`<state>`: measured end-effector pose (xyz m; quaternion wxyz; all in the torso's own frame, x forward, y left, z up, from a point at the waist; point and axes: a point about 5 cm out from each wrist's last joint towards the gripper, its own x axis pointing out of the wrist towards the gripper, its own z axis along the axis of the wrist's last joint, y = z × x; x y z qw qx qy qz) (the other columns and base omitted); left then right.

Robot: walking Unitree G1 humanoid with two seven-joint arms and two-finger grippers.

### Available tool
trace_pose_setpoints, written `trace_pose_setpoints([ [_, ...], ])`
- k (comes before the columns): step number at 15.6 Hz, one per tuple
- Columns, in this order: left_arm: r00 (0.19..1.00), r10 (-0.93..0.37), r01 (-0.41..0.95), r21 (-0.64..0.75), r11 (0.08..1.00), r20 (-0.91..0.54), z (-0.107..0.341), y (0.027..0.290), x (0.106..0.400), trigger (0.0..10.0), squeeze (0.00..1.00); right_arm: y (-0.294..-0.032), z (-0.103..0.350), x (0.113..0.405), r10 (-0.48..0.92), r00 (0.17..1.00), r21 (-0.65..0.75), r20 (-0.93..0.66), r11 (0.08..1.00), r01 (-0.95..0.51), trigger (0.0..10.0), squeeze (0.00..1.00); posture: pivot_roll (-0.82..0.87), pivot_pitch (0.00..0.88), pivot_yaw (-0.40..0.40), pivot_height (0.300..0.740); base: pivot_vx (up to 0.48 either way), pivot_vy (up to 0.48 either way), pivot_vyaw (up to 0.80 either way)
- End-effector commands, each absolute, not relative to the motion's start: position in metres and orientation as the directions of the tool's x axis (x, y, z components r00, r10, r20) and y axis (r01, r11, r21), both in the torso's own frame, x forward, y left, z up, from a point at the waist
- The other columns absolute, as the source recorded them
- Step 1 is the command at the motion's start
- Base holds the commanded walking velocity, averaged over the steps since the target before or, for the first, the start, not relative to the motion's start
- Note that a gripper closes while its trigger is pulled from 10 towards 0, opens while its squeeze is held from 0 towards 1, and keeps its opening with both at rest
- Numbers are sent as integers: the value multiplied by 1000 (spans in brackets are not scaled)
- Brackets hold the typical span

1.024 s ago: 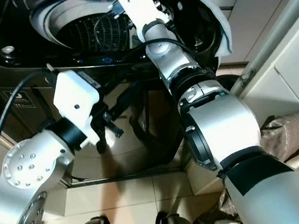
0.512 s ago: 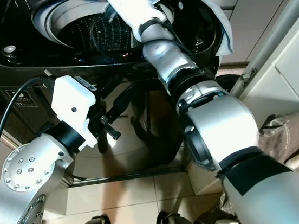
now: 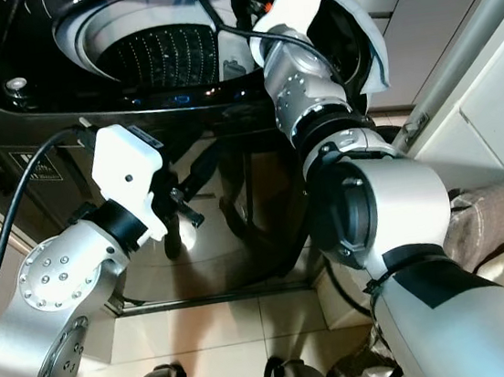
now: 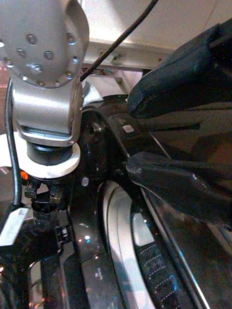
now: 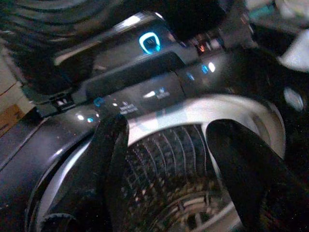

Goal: Clothes washing

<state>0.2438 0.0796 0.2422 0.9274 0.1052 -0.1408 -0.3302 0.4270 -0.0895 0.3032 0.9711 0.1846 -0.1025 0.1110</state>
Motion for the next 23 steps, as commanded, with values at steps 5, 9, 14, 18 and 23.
trace_pose_setpoints([
  [5,809,-552,504,243,829,202,226,96,252,10000,0,-91,293,388,192,748,-172,635,979,-105,10000,0,164,52,-97,740,0,0,0],
  [9,925,-324,258,300,919,197,212,126,268,10000,0,-98,225,331,330,716,-389,615,917,-89,10000,0,112,30,-67,740,0,0,0],
  [14,983,-58,10,270,963,172,188,148,273,10000,0,-103,179,335,295,905,-62,306,955,-290,10000,0,103,24,-65,740,0,187,-246],
  [18,980,2,-61,291,955,201,186,147,278,10000,0,-101,171,344,330,913,-39,240,943,-331,10000,0,102,8,-59,740,0,0,0],
  [23,983,13,-60,252,966,184,182,143,284,10000,0,-101,166,348,350,912,-45,212,936,-349,10000,0,91,3,-56,740,-79,91,0],
])
